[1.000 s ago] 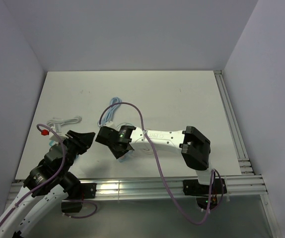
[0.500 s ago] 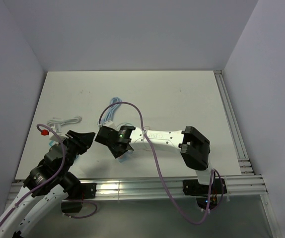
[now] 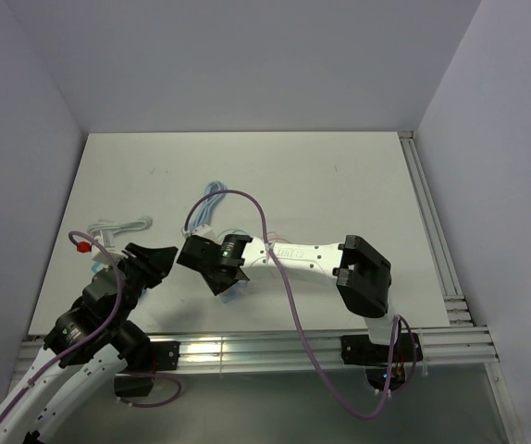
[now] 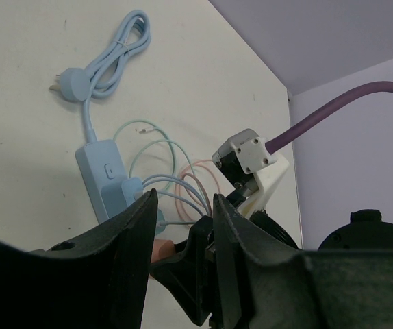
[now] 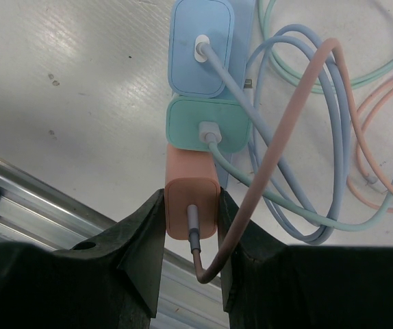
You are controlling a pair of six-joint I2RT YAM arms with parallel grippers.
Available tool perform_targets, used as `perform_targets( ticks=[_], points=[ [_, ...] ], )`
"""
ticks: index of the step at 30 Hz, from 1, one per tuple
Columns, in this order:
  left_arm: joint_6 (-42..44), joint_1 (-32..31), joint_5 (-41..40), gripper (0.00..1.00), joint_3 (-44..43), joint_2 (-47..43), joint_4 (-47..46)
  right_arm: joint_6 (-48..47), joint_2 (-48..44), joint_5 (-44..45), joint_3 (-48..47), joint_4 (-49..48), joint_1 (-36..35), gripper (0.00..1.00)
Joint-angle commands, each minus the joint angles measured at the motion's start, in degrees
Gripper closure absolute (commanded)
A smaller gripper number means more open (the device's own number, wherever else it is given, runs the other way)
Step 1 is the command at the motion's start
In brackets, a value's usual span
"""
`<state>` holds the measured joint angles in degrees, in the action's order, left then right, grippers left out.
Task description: Insert the plug
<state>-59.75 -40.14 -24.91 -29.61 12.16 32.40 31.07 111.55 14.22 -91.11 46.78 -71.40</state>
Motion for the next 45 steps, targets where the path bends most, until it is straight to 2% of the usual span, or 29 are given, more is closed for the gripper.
perform_targets(
  ticks=[1,45],
  points=[
    [0.2,0.1,-0.2,0.56,-1.3,-0.4,-1.1,0.7,0.2,0.3,0.1,2.8,-0.2,1.0],
    [-0.4,0.2,-0.4,0.56,-0.8,-1.3,-0.1,2.2,-4.9,0.5,4.2,-0.5,-0.4,1.0]
  ],
)
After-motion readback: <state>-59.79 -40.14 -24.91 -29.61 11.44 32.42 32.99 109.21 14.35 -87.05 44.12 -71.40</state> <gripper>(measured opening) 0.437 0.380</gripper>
